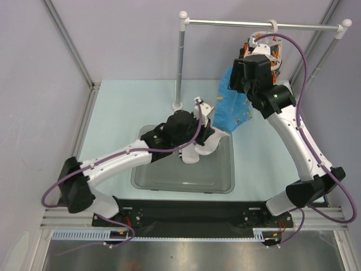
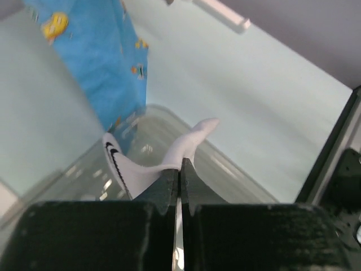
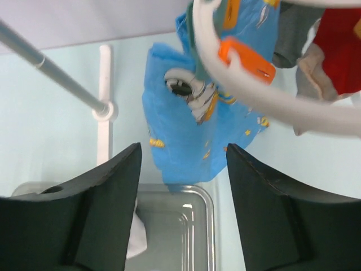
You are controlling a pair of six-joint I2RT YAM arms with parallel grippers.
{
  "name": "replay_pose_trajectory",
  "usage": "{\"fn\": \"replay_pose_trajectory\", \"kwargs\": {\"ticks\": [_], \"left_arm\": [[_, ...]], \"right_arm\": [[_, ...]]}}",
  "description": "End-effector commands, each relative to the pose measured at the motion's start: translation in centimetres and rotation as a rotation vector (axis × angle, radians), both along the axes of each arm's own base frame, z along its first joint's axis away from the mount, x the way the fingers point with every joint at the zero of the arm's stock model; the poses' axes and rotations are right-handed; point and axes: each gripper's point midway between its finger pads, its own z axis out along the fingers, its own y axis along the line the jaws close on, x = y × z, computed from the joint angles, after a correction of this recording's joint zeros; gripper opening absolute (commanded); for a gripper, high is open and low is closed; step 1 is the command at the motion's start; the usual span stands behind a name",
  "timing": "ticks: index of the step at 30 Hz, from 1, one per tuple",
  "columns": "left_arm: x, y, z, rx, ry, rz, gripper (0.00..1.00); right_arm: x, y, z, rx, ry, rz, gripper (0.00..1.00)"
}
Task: Remove the socks clipped to the hanger
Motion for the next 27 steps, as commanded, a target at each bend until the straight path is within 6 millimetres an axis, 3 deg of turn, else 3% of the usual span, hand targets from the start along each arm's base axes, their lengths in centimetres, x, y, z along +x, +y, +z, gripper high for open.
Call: {"fn": "replay_pose_trajectory", "kwargs": {"ticks": [1, 3, 5, 6, 8, 9, 12, 13, 14, 17, 24, 27], "left_arm": [[-2.3, 4.6, -3.4, 0.080, 0.141, 0.092, 0.00], [-2.8, 6.4, -4.7, 0.100, 0.174, 0.134, 0.00], [-2.7, 7.6, -5.9, 0.111, 0.211, 0.176, 0.00], [-2.8, 8.3, -7.3, 0.134, 0.234, 0.193, 0.00], [-2.7, 9.1, -8.7, 0.148, 0.282, 0.221, 0.03], [-2.9, 9.6, -9.4, 0.167, 0.302, 0.227, 0.07], [-2.8, 10.9, -10.2, 0.201, 0.336, 0.271, 0.48], [-2.5, 11.4, -10.0, 0.204, 0.336, 0.296, 0.58], [-2.4, 11.8, -9.2, 0.191, 0.328, 0.309, 0.69], [-2.2, 12.6, -6.7, 0.157, 0.275, 0.323, 0.83], [-3.6, 12.9, -1.5, 0.030, 0.174, 0.232, 0.93], [-4.3, 13.2, -0.5, 0.013, 0.153, 0.203, 0.93]], "right_arm": [[-2.0, 1.2, 1.8, 0.080, -0.055, 0.119, 0.67], [-3.3, 1.0, 2.2, 0.101, -0.067, 0.137, 0.75], [-4.2, 1.0, 0.8, 0.109, -0.036, 0.156, 0.80], [-5.2, 0.7, 1.5, 0.123, -0.056, 0.164, 0.82], [-6.2, 0.5, -0.4, 0.130, -0.012, 0.178, 0.86], [-7.1, -0.3, 0.0, 0.146, -0.025, 0.176, 0.87], [-8.5, -1.0, -2.4, 0.179, 0.033, 0.201, 0.91], [-9.0, -2.3, -2.2, 0.195, 0.020, 0.183, 0.92], [-9.2, -2.9, -3.5, 0.197, 0.049, 0.167, 0.93], [-9.6, -5.7, -4.4, 0.226, 0.067, 0.107, 0.93], [-7.3, -10.6, -6.1, 0.268, 0.071, -0.010, 0.91], [-5.8, -12.1, -6.0, 0.271, 0.051, -0.042, 0.88]]}}
